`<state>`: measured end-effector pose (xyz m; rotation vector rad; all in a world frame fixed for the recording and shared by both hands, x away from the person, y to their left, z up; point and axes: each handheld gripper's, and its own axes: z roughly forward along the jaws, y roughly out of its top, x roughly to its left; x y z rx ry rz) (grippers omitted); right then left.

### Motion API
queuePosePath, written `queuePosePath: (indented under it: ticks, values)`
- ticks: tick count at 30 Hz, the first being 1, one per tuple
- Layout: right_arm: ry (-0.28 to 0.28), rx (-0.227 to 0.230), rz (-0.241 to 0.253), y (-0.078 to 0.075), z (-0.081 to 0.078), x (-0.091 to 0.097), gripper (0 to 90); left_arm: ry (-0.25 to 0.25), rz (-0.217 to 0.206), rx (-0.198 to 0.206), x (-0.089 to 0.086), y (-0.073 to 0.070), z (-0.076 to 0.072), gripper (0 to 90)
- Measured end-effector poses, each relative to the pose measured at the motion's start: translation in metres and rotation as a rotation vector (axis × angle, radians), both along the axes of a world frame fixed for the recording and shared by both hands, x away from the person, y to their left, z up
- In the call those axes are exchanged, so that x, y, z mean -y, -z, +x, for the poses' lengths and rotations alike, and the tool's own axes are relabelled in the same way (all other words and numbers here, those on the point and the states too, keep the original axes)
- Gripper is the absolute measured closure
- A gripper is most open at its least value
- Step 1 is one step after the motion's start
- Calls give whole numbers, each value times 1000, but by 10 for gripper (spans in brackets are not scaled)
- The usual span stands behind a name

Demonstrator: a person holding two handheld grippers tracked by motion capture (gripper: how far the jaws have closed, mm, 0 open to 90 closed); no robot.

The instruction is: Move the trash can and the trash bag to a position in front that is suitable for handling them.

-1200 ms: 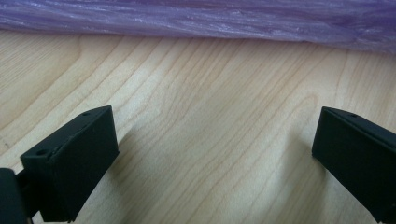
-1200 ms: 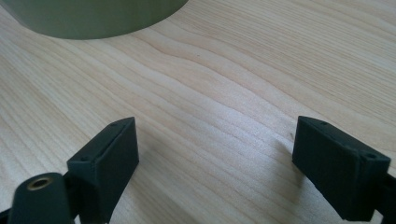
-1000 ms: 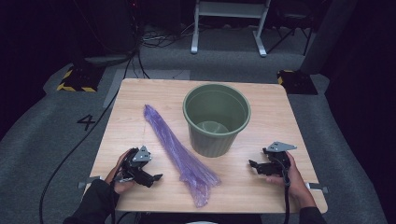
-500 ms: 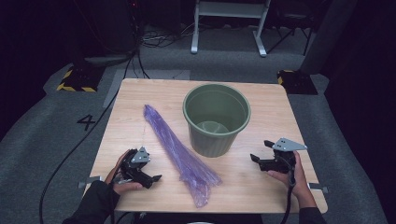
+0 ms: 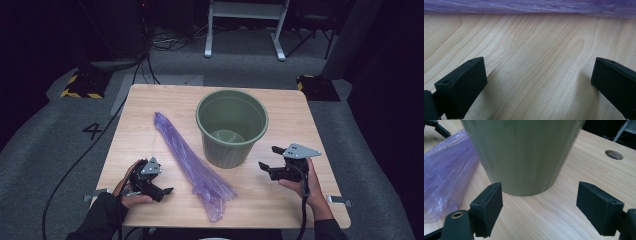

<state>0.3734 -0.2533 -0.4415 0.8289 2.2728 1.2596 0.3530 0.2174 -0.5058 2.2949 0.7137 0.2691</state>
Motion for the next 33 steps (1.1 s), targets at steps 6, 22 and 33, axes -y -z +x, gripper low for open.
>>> queuePosePath:
  ticks: [6,22,33]
  values:
    - [-56,-45,59,10,-13,-15,240,0,-1,1,0,0,0,1]
    - [-290,-114,-15,25,-54,-84,283,12,0,2,-1,0,0,3]
    - [-364,-146,-123,54,-53,-104,691,13,-1,1,-1,0,0,3]
